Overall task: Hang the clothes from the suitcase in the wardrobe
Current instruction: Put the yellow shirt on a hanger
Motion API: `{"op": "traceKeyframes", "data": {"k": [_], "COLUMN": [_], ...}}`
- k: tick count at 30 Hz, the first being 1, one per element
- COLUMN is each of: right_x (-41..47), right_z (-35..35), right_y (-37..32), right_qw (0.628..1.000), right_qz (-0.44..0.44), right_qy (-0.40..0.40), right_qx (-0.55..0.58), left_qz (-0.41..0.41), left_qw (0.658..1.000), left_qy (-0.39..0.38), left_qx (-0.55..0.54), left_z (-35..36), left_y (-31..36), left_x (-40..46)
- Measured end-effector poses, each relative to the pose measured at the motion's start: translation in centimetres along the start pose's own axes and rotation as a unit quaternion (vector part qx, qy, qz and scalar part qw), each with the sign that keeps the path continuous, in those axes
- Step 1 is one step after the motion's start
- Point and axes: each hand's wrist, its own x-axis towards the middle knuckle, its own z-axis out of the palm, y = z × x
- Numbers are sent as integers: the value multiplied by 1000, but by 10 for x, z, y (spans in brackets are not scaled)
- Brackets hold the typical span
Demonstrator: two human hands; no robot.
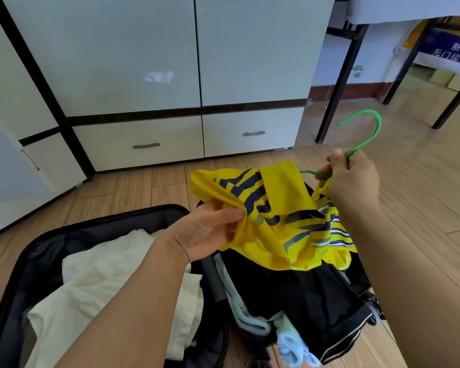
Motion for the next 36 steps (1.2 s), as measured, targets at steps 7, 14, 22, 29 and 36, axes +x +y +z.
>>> {"op": "traceKeyframes", "data": {"k": [7, 14, 22, 29, 36], "right_x": [-2, 4, 3, 7, -32], "right_z": [-2, -16, -10, -3, 20], "right_y": [6, 4, -12, -6, 61], "right_qw": [993, 993, 998, 928, 941], "right_qz": [80, 62, 6, 66, 59], "right_qy": [20, 76, -46, -263, -229], "right_qx": [79, 65, -48, -255, -243], "left_qz": [63, 172, 25, -71, -120], "left_qw": [996, 855, 596, 747, 550], "left_qy": [39, 457, 720, 161, 283], "left_qx": [-51, -173, 355, 641, 777], "left_z": [8, -30, -29, 9, -15], "left_y": [6, 40, 32, 4, -34], "left_x": [2, -18, -24, 2, 7]}}
